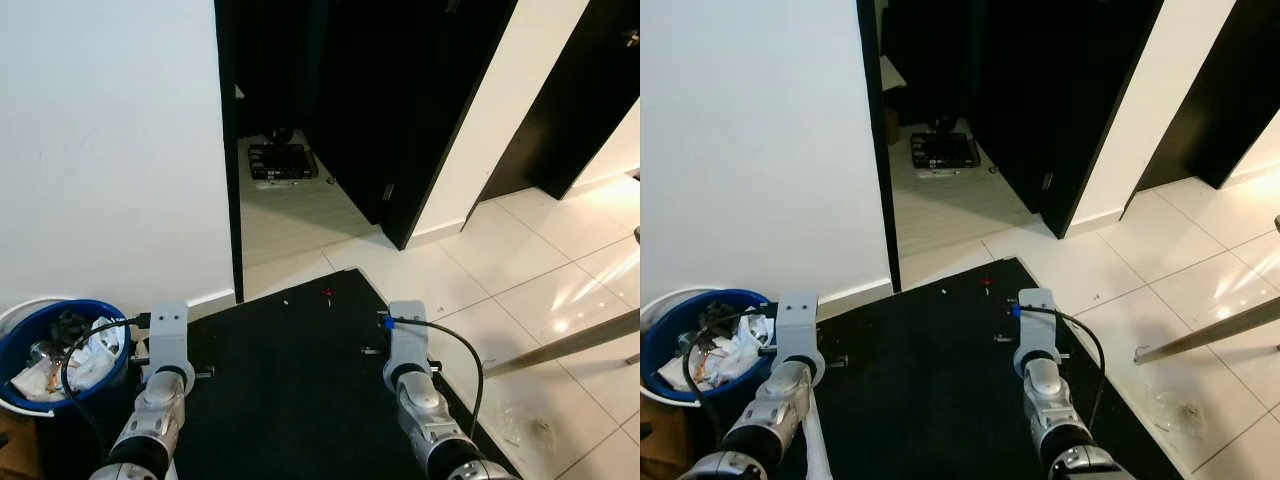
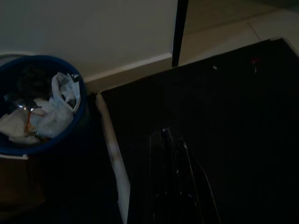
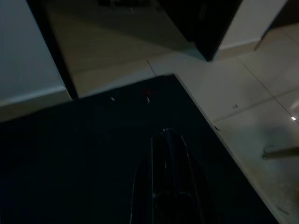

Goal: Picking trash to rubbish bin

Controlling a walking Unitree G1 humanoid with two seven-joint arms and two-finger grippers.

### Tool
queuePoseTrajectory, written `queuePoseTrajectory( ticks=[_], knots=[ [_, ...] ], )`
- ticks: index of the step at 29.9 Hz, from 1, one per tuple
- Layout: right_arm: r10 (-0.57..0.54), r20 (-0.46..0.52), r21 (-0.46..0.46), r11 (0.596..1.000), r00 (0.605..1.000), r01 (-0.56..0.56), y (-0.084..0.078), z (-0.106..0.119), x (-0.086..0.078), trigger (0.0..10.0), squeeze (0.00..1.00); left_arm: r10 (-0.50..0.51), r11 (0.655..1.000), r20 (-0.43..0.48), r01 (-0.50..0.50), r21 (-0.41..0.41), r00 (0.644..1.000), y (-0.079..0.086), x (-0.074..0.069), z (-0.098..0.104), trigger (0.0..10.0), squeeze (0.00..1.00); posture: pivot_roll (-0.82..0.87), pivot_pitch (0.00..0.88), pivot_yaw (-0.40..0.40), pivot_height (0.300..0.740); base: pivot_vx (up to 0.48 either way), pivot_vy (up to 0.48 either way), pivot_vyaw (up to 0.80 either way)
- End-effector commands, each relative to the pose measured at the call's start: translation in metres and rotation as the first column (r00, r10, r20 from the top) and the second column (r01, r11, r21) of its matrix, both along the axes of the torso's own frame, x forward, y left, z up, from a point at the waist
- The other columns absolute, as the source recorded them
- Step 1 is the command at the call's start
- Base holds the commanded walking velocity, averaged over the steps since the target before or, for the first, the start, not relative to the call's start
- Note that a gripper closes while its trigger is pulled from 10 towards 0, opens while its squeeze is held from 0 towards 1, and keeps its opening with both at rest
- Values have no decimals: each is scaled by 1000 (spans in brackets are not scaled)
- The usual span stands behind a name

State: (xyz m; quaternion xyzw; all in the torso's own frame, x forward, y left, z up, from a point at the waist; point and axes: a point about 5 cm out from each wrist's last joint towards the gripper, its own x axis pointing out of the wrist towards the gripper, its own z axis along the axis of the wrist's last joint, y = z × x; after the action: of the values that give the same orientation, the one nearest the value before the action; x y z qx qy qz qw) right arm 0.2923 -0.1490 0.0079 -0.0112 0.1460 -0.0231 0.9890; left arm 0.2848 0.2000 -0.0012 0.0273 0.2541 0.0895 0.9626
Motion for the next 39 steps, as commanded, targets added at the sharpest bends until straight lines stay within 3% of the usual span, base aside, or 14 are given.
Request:
queuePoseTrajectory(
  ticks=[1,4,7,12,14,16,19,22,25,29,33,37,38,39],
  knots=[
    [-42,-17,-4,999,999,42,-6,-3,-3,10000,0,-22,1000,19,22,10,1000,-4,1,1,10000,0,49,12,-35,740,0,0,0],
    [-44,-82,124,991,996,53,-8,-11,-9,10000,0,-60,998,78,59,25,995,-12,5,9,10000,0,56,1,-37,740,0,0,0],
    [-29,-88,58,998,996,34,-9,-13,-10,10000,0,-45,998,68,47,-30,997,-14,5,7,10000,0,50,3,-42,740,0,0,0],
    [-45,-87,77,996,995,52,-12,-14,-11,10000,0,-5,1000,111,5,-4,994,-13,2,7,10000,0,28,0,-50,740,0,0,0],
    [-66,-75,60,996,995,70,-15,-13,-12,10000,0,-1,999,134,6,-32,991,-15,0,7,10000,0,26,0,-53,740,0,0,0],
    [-67,-79,43,997,995,71,-16,-13,-12,10000,0,8,999,117,-2,-51,993,-15,-1,5,10000,0,25,0,-54,740,0,0,0],
    [-35,-72,4,999,997,35,-15,-13,-12,10000,0,45,998,89,-48,29,995,-11,-2,3,10000,0,21,0,-55,740,0,0,0],
    [-36,-89,-6,999,995,35,-16,-15,-13,10000,0,46,998,49,-49,46,998,-7,-5,-2,10000,0,18,0,-57,740,0,0,0],
    [-36,-120,-11,999,992,35,-20,-18,-15,10000,0,42,999,6,-42,11,999,-4,-9,-7,10000,0,17,0,-60,740,0,0,0],
    [-57,-92,2,998,994,57,-25,-13,-11,10000,0,27,997,124,-17,-79,992,-5,-2,6,10000,0,16,0,-55,740,0,0,0],
    [-81,79,57,995,994,76,-30,11,3,10000,0,10,998,366,16,-67,931,-5,10,38,10000,0,16,0,-55,740,0,0,0],
    [-82,97,60,995,992,77,-32,14,4,10000,0,-6,999,390,18,-27,921,-2,10,42,10000,0,14,0,-55,740,0,0,0],
    [-67,4,7,998,998,67,-33,3,-1,10000,0,-37,997,262,18,78,964,8,0,24,10000,0,14,0,-50,740,0,0,0],
    [-67,4,7,998,998,67,-33,3,-1,10000,0,-37,997,262,18,78,964,8,0,24,10000,0,14,0,-50,740,0,0,0]
  ],
)
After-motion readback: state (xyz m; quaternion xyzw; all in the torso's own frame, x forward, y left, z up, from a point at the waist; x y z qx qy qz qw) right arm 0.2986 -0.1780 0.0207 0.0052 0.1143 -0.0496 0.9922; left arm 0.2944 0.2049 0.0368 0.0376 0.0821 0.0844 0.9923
